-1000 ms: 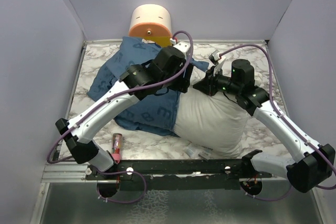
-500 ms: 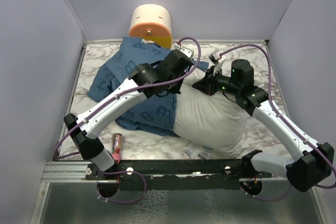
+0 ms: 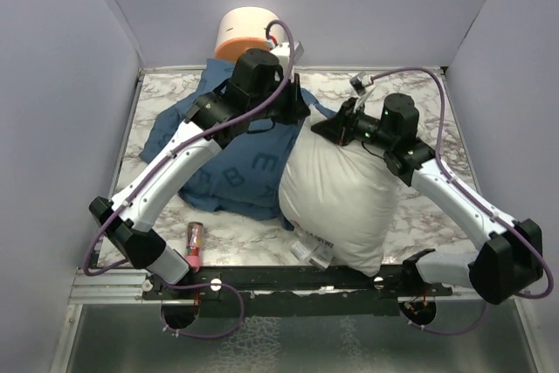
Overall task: Put the pillow into the pillowcase
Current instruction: Stuff the pillow into the pillowcase.
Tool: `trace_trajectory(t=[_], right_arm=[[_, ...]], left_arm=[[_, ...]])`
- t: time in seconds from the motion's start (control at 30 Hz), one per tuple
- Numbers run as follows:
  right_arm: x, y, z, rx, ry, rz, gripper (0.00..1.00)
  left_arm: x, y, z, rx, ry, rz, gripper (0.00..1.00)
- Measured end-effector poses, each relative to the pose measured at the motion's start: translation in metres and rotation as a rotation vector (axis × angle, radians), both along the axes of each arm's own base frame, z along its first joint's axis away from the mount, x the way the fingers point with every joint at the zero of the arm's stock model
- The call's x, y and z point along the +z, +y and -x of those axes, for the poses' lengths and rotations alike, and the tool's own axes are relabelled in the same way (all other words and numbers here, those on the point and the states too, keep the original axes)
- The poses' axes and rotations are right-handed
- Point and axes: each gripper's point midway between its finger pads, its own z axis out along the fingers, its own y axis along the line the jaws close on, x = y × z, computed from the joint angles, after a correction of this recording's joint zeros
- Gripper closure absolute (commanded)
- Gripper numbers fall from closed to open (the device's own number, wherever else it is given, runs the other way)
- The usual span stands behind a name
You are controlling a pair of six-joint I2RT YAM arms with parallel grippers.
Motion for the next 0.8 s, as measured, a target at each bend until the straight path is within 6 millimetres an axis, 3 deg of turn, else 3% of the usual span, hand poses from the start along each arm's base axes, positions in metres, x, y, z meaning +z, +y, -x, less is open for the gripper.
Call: trace_trajectory(t=[0.1, 0.23, 0.43, 0.5, 0.6, 0.7, 0.8], right_arm=[[0.002, 0.011, -0.018, -0.013, 0.038, -0.072, 0.99], [0.002, 0.028, -0.025, -0.008, 0.085, -0.137, 0.99], [0.029, 0.033, -0.038, -0.052, 0.039, -0.176, 0.99], [0.034, 0.034, -0.043, -0.059, 0.025, -0.167, 0.99], [0.044, 0.035, -0.047, -0.057, -0.011, -0.165, 0.99], [0.031, 0.029, -0.036, -0.057, -0.009, -0.151, 0.99], [0.014, 0.02, -0.021, -0.058, 0.006, -0.142, 0.99]], left_arm=[[0.016, -0.017, -0.013, -0.017, 0.034, 0.142, 1.0], [0.073, -0.073, -0.016, -0.171, -0.009, 0.442, 1.0], [0.145, -0.088, 0.008, -0.323, -0.087, 0.648, 1.0], [0.169, -0.081, 0.008, -0.331, -0.145, 0.669, 0.98], [0.177, -0.059, 0.003, -0.278, -0.215, 0.632, 0.68], [0.149, -0.019, 0.001, -0.144, -0.228, 0.532, 0.47], [0.113, 0.027, 0.008, 0.007, -0.213, 0.423, 0.41]])
